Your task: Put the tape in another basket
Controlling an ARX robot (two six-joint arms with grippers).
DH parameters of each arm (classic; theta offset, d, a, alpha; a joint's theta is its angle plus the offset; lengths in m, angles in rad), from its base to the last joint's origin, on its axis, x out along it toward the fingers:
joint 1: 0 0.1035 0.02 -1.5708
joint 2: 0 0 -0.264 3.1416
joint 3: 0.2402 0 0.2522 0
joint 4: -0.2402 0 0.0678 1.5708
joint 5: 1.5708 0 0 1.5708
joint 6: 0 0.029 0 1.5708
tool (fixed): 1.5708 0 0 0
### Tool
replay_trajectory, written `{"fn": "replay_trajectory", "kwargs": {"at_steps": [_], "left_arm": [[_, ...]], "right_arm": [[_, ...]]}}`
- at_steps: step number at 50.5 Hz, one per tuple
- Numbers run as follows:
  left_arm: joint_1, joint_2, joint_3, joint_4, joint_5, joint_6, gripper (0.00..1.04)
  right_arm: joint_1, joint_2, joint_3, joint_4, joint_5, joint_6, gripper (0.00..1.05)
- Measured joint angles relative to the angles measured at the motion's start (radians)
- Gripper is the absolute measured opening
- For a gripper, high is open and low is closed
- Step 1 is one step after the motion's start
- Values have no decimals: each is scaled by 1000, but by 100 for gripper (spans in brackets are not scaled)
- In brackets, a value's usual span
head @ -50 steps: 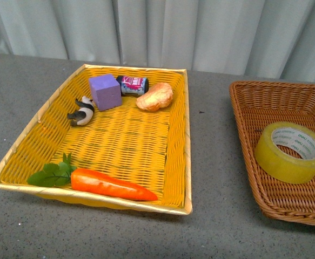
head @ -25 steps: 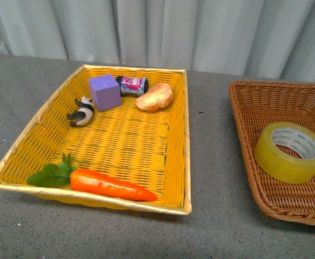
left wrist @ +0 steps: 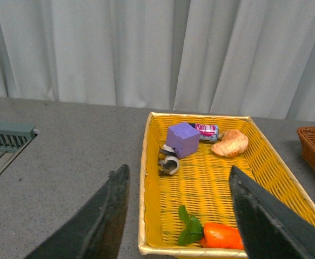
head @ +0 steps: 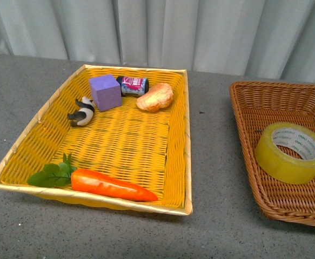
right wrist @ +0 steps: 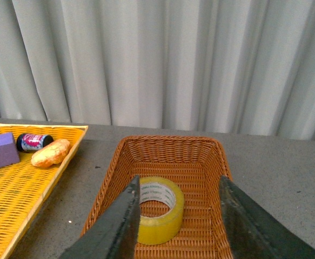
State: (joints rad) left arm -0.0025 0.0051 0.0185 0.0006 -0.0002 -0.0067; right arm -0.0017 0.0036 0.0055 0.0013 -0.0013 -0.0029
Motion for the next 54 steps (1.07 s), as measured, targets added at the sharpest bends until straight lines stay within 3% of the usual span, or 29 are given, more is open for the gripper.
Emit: {"fn": "replay_trajectory", "kwargs": {"at_steps": [8,11,13,54], "left_arm": [[0,0,0,0,0,0,91],[0,0,0,0,0,1,100],[0,0,0,0,0,2,98],[0,0,0,0,0,2,98]], "right_arm": [[0,0,0,0,0,0,79],[0,0,0,0,0,0,90],[0,0,0,0,0,2,98],[0,0,0,0,0,1,96]]}}
